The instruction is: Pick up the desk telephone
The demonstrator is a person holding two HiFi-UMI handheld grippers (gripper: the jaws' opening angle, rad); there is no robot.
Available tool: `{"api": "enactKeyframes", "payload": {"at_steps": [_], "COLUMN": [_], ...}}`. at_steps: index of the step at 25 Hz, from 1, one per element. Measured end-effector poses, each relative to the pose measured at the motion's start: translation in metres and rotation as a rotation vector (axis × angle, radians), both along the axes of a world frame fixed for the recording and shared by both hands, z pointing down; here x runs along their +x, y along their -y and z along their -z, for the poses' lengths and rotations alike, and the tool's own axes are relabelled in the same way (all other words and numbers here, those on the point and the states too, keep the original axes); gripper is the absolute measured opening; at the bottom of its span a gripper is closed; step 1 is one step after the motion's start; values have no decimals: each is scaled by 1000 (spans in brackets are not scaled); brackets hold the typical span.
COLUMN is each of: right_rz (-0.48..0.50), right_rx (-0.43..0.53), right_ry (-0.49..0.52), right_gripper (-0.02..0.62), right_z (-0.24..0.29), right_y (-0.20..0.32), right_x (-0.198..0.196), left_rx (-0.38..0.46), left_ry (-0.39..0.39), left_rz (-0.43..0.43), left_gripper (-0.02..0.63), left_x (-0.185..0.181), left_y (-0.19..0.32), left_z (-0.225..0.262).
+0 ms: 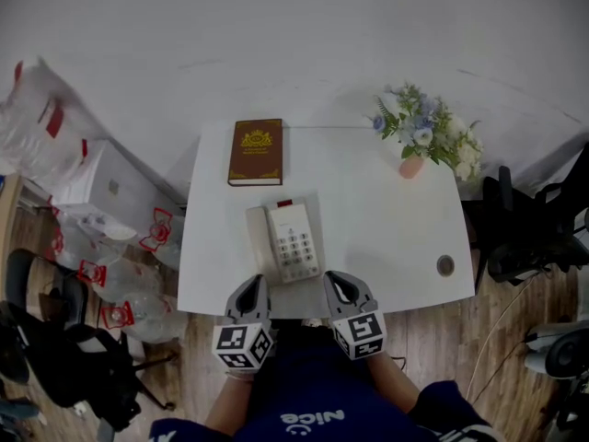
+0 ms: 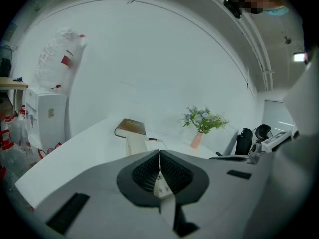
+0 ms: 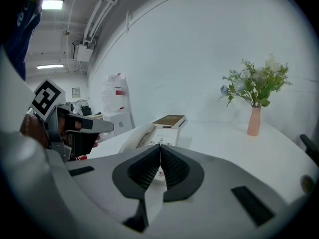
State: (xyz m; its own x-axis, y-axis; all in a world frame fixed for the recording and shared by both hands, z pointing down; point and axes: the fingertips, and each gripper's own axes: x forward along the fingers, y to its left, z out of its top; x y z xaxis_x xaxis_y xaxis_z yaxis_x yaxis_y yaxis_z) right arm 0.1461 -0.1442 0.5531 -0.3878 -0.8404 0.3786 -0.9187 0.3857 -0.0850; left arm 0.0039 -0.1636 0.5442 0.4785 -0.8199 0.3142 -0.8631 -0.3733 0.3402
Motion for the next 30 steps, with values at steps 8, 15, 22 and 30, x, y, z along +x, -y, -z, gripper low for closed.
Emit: {"api": "enactKeyframes", "payload": {"at_steps": [8,15,22,30], "right_rz": [4,13,33,65], "right_rx": [-62,-150,-318,-409], "right_ry": [62,149,327,371], "right_gripper": [29,155,206,206], "right_z": [3,-5,-16,-35], "right_y": [21,37,57,76], "right_x": [3,1,1,1], "left_rx": [0,-126,-348,-501], "left_ry": [-36,-127,-301,-380], "left_rz": [-20,-91,-202,-203], "left_gripper": [20,227,268,301], "left_x": [-6,-11,-15,-20], "left_y": [25,30,36,64], "left_z": [11,-3,-23,-51]}}
